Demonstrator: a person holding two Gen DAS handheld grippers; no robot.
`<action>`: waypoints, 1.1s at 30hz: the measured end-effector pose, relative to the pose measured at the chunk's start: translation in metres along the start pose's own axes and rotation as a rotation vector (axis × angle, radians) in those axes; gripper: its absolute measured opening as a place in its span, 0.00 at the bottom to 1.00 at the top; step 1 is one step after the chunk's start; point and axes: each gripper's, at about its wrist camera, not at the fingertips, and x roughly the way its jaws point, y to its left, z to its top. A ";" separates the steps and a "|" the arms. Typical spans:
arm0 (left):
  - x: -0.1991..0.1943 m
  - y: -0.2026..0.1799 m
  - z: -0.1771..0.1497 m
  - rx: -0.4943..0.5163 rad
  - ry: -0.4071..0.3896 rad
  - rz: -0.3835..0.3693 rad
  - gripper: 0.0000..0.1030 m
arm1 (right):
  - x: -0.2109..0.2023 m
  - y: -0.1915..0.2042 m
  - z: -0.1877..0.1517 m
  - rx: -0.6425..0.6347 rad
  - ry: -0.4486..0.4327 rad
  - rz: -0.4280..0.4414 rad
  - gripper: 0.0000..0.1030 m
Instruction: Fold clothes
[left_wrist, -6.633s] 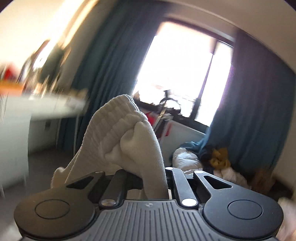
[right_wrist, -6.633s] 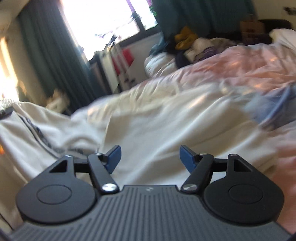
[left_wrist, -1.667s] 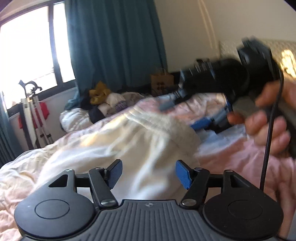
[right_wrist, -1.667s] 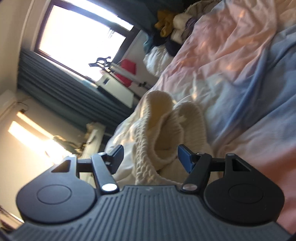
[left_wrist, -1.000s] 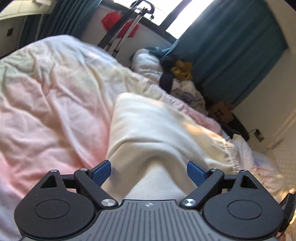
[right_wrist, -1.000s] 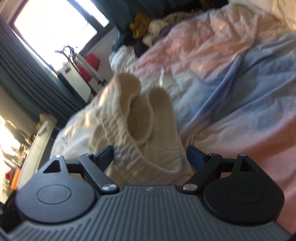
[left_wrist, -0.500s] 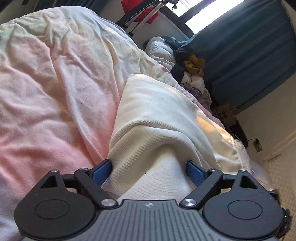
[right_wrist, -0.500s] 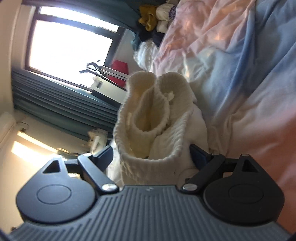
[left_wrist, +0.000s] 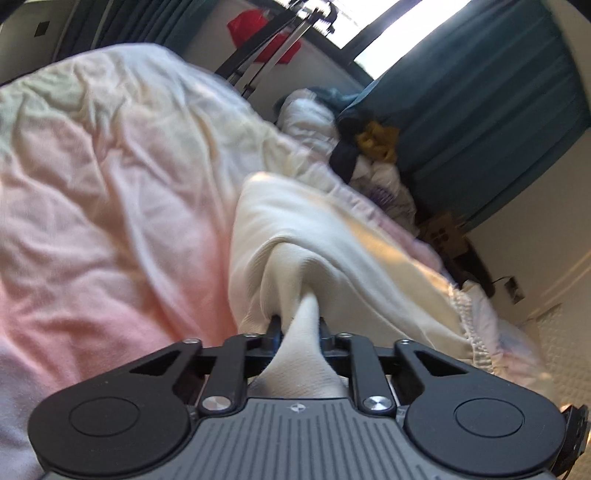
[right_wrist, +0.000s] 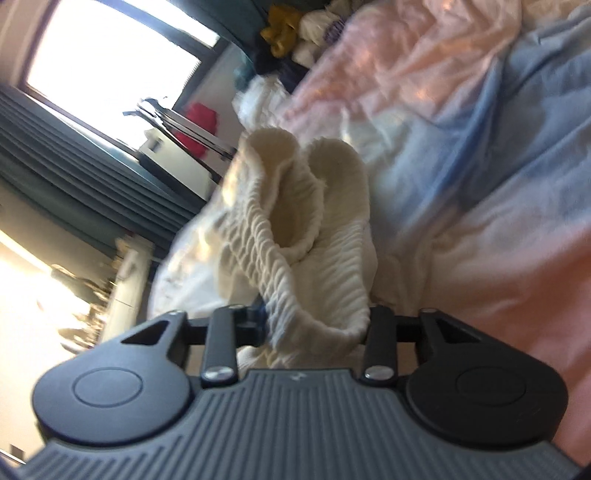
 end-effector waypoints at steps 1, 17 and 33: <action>-0.007 -0.008 0.003 0.013 -0.020 -0.010 0.13 | -0.006 0.005 0.002 0.003 -0.016 0.029 0.33; 0.018 -0.252 -0.022 0.149 -0.038 -0.319 0.10 | -0.200 -0.017 0.108 0.009 -0.326 0.107 0.31; 0.252 -0.384 -0.183 0.282 0.312 -0.520 0.10 | -0.301 -0.217 0.163 0.144 -0.445 -0.253 0.30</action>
